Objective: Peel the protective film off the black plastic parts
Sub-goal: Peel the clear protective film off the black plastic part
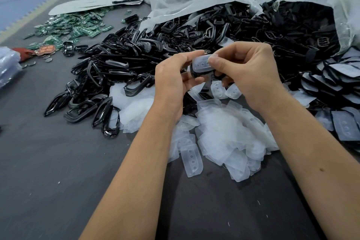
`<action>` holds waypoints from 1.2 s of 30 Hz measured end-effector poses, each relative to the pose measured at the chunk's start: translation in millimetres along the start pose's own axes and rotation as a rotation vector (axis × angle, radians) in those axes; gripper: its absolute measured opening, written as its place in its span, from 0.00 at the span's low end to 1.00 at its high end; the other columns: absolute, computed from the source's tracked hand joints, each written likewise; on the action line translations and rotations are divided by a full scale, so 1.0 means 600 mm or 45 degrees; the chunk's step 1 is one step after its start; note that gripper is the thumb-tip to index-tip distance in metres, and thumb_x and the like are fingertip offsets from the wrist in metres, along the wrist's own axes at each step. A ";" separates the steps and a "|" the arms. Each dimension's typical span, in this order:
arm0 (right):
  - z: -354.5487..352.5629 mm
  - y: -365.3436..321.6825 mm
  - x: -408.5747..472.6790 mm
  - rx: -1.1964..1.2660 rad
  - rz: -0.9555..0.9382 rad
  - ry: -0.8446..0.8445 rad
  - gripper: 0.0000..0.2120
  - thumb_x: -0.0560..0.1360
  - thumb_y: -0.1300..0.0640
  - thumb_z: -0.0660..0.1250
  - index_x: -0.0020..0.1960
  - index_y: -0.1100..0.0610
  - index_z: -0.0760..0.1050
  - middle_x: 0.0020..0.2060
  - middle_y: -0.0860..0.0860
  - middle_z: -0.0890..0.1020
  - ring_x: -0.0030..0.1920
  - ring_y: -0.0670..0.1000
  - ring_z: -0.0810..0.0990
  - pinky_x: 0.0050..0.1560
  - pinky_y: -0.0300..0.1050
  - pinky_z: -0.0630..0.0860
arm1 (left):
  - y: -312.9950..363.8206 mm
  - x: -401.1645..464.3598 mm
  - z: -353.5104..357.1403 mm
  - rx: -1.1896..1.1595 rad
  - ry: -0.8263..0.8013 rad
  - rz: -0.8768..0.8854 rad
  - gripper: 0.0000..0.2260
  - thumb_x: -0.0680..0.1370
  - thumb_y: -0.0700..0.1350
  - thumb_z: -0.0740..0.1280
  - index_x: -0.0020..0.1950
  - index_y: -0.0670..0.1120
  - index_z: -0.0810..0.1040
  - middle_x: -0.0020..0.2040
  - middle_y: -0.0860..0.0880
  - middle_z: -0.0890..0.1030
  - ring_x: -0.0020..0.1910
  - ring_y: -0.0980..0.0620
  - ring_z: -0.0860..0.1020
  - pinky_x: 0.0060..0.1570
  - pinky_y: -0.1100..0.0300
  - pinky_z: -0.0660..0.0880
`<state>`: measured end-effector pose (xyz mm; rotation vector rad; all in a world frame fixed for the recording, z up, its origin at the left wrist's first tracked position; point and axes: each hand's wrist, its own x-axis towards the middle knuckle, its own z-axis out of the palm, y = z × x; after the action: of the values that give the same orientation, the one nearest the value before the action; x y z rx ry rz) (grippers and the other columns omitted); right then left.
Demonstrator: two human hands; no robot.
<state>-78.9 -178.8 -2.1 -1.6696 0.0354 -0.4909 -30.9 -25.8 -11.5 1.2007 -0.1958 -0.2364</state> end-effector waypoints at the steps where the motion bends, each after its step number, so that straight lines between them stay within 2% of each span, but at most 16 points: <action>1: 0.001 0.003 0.000 -0.057 -0.008 0.017 0.03 0.74 0.62 0.79 0.44 0.59 0.85 0.35 0.57 0.86 0.31 0.51 0.82 0.29 0.41 0.77 | 0.000 0.000 0.000 0.002 -0.002 0.004 0.16 0.79 0.42 0.60 0.53 0.39 0.87 0.54 0.37 0.85 0.42 0.47 0.83 0.40 0.59 0.81; 5: -0.002 0.010 0.004 -0.165 0.002 0.072 0.08 0.71 0.62 0.81 0.45 0.61 0.83 0.34 0.56 0.86 0.28 0.51 0.82 0.27 0.42 0.77 | -0.001 0.001 0.000 0.031 0.004 0.008 0.16 0.77 0.44 0.61 0.52 0.41 0.87 0.55 0.35 0.85 0.43 0.41 0.81 0.41 0.57 0.81; 8: -0.005 0.012 0.005 -0.239 -0.010 0.102 0.10 0.69 0.60 0.83 0.42 0.59 0.82 0.32 0.54 0.85 0.26 0.52 0.82 0.27 0.42 0.76 | -0.002 0.003 -0.001 0.061 0.005 0.003 0.16 0.76 0.45 0.62 0.52 0.42 0.88 0.58 0.35 0.84 0.44 0.39 0.80 0.42 0.56 0.81; 13: -0.005 0.011 0.006 -0.283 -0.014 0.138 0.10 0.69 0.58 0.83 0.39 0.56 0.81 0.30 0.53 0.85 0.25 0.52 0.81 0.26 0.42 0.75 | -0.002 0.002 -0.003 0.103 -0.035 0.015 0.15 0.78 0.44 0.62 0.52 0.42 0.88 0.53 0.39 0.86 0.40 0.43 0.82 0.37 0.59 0.80; 17: -0.004 0.010 0.007 -0.286 -0.005 0.162 0.10 0.69 0.57 0.83 0.38 0.54 0.81 0.30 0.52 0.84 0.25 0.51 0.81 0.26 0.41 0.75 | -0.003 0.002 -0.003 0.114 -0.044 0.042 0.14 0.80 0.39 0.62 0.51 0.42 0.88 0.50 0.40 0.87 0.40 0.45 0.83 0.35 0.61 0.79; 19: -0.003 0.010 0.007 -0.290 -0.007 0.166 0.10 0.69 0.57 0.83 0.37 0.54 0.81 0.29 0.51 0.84 0.25 0.51 0.81 0.26 0.41 0.75 | -0.005 0.002 -0.004 0.167 -0.048 0.078 0.12 0.80 0.36 0.64 0.52 0.42 0.88 0.48 0.41 0.87 0.40 0.49 0.83 0.36 0.63 0.78; 23: -0.003 0.009 0.007 -0.307 0.002 0.186 0.11 0.69 0.57 0.82 0.37 0.54 0.81 0.29 0.51 0.84 0.25 0.49 0.80 0.25 0.41 0.74 | -0.010 0.001 -0.004 0.239 -0.077 0.115 0.12 0.78 0.31 0.67 0.51 0.45 0.87 0.42 0.48 0.87 0.34 0.56 0.82 0.36 0.65 0.78; 28: -0.004 0.008 0.008 -0.340 0.001 0.185 0.10 0.69 0.56 0.82 0.37 0.53 0.81 0.29 0.51 0.84 0.26 0.48 0.80 0.27 0.40 0.74 | -0.010 0.001 -0.003 0.207 -0.090 0.107 0.10 0.78 0.31 0.68 0.53 0.43 0.86 0.40 0.48 0.87 0.33 0.56 0.82 0.35 0.66 0.77; 36: -0.006 0.008 0.008 -0.265 0.078 0.165 0.10 0.69 0.56 0.82 0.38 0.56 0.82 0.30 0.54 0.85 0.24 0.51 0.79 0.24 0.41 0.72 | -0.011 0.002 -0.003 0.210 -0.076 0.124 0.12 0.78 0.29 0.68 0.52 0.43 0.86 0.39 0.46 0.86 0.29 0.55 0.79 0.33 0.66 0.75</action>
<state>-74.3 -184.8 -5.0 -1.8319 0.2394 -0.5636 -29.9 -26.8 -18.1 1.3444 -0.3304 -0.1736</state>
